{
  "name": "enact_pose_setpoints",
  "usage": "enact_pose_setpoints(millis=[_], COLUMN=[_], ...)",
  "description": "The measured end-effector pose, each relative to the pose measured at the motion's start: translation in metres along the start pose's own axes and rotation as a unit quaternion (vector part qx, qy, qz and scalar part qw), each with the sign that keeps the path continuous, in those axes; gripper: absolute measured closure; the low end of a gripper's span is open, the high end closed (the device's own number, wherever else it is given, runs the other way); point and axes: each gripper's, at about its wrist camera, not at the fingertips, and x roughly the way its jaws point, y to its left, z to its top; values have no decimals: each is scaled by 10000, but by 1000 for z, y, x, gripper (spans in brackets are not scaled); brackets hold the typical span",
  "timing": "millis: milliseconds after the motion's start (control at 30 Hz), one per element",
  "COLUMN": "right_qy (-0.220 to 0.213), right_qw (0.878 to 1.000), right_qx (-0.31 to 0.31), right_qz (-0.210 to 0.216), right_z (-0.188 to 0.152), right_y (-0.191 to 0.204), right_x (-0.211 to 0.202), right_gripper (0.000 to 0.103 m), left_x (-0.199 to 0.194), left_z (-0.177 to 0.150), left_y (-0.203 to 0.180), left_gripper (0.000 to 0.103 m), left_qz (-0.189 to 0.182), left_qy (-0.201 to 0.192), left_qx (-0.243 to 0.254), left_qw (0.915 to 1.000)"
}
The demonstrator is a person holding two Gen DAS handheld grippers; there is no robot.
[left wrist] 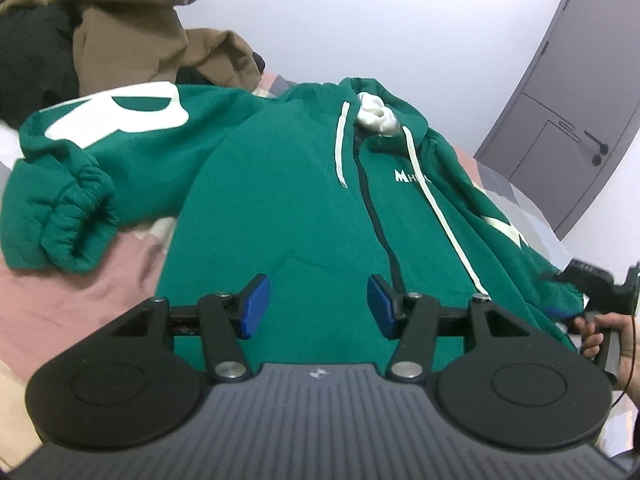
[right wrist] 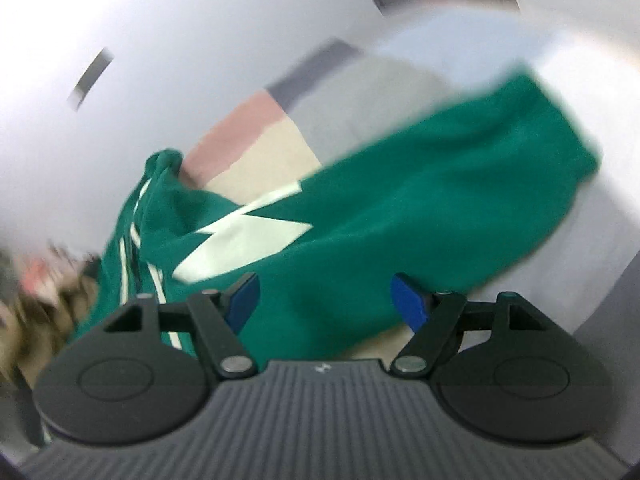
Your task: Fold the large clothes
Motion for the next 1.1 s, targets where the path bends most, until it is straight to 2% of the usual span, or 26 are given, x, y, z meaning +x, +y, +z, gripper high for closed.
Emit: enact_pose_setpoints(millis=[33,67,233,467,600,667,733,800,933,1100], right_qy=[100,55,372,-727,-1355,-1610,-1650,-1632,-2019,-2557], right_qw=[9993,9984,9935,9921,9894,9863,9853,9860,9775,9590], right_qx=[345,543,906,858,480,367,408,187,-467,-691], right_qz=[-43,127,580,554,229,-21,-198,-301,-388,-1011], right_z=[-2,-7,-24,10,39,60,82,103,151,223], right_y=[-6,-11,-21,-45,-38,-41,-47,-46,-36,-51], right_x=[4,2,-1,18,28,34,38,41,35,26], right_gripper=[29,29,29,30,30,38,75,85,92,93], left_x=[3,6,19,30,32,34,38,40,49,69], left_z=[1,2,5,3,1,0,0,1,4,9], left_y=[0,0,4,15,14,12,11,9,0,-15], left_gripper=[43,43,43,43,43,43,43,43,43,43], left_qz=[-9,-13,-61,-85,18,78,139,167,339,446], left_qy=[22,56,214,395,387,401,439,448,438,541], left_qx=[-36,-89,-278,-633,-587,-563,-588,-591,-408,-228], left_qw=[10000,9999,9994,9972,9975,9976,9972,9971,9976,9973])
